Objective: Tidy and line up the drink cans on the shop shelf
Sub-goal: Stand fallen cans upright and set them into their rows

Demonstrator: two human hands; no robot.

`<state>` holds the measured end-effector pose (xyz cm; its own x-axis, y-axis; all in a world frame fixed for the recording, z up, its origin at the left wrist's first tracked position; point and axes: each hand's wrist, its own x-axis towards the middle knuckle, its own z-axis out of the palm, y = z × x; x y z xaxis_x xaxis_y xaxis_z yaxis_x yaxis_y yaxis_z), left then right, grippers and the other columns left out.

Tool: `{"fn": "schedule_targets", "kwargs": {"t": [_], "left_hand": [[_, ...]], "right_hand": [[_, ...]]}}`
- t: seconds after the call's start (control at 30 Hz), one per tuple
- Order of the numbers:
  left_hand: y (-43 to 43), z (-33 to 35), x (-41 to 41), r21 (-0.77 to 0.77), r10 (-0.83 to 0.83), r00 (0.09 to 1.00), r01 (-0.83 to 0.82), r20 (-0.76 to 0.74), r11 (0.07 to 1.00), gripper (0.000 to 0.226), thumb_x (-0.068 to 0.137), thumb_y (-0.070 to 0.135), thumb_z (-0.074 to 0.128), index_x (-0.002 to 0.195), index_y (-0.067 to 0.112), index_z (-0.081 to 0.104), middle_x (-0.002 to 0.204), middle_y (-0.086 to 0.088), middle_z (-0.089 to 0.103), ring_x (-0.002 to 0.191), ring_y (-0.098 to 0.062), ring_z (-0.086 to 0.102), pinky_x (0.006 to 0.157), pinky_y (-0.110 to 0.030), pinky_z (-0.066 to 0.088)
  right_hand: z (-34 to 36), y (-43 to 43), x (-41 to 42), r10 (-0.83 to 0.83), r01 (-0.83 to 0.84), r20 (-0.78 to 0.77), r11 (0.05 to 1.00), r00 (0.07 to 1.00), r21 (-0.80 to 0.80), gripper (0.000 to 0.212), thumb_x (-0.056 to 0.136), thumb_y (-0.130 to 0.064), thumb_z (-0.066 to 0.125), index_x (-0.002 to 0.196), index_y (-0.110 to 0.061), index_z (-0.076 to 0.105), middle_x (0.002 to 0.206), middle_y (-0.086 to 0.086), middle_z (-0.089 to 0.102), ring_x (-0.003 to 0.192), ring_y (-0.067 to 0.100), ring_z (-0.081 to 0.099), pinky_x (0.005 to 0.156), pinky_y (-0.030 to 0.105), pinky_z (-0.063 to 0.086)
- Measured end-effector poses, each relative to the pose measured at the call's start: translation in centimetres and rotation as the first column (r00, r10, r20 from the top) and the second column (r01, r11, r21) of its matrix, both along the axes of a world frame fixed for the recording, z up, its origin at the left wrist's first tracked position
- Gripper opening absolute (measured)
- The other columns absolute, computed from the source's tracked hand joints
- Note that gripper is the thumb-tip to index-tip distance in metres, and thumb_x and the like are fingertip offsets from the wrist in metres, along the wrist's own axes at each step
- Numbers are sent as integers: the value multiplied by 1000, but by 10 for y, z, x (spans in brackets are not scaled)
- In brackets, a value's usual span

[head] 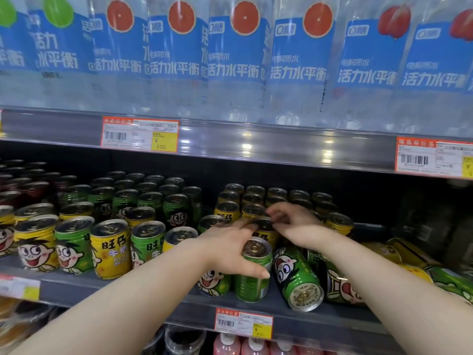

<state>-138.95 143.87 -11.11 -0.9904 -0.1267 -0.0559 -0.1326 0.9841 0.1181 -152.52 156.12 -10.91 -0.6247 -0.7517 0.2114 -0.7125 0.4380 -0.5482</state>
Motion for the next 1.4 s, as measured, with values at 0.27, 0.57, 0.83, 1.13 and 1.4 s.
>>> {"fn": "schedule_targets", "kwargs": {"t": [0.27, 0.57, 0.83, 1.13, 1.4], "left_hand": [[-3, -3, -3, -14, -34, 999, 35, 30, 999, 95, 71, 75, 49, 146, 33, 9, 157, 7, 10, 142, -20, 19, 114, -37, 19], [-4, -4, -3, -36, -38, 999, 39, 39, 999, 96, 70, 77, 47, 146, 34, 8, 157, 6, 6, 142, -21, 16, 115, -39, 18], [-2, -2, -2, -40, -30, 999, 32, 44, 999, 94, 72, 76, 47, 146, 33, 9, 157, 5, 6, 142, -21, 16, 114, -38, 19], [44, -1, -22, -91, -131, 990, 126, -50, 988, 99, 73, 73, 49, 147, 26, 3, 158, -1, 4, 144, -24, -2, 116, -44, -1], [54, -5, -31, -125, -145, 989, 147, 29, 981, 91, 77, 70, 47, 147, 28, 5, 155, -5, 20, 142, -26, 17, 115, -44, 15]], "right_hand": [[13, 52, 24, 292, -155, -35, 601, 956, 784, 96, 71, -46, 74, 146, -39, 14, 156, -15, 2, 143, 15, 11, 116, 34, 17], [8, 54, 20, 119, -105, 1, 878, 993, 467, 47, 90, -56, 42, 129, -29, 47, 134, -5, 51, 118, 12, 49, 100, 31, 42], [-8, 43, 10, -97, 93, 4, 969, 995, 227, 29, 95, -40, 43, 113, -23, 59, 105, -2, 60, 90, 18, 58, 75, 29, 50], [7, 104, 8, -88, 149, -170, 908, 981, 391, 56, 79, -53, 63, 128, -26, 51, 127, -2, 56, 117, 17, 52, 95, 26, 43], [-21, 118, 12, 26, 350, -477, 645, 879, 680, 97, 72, -41, 74, 147, -32, 12, 143, 7, 36, 127, 30, 42, 105, 42, 36]]}}
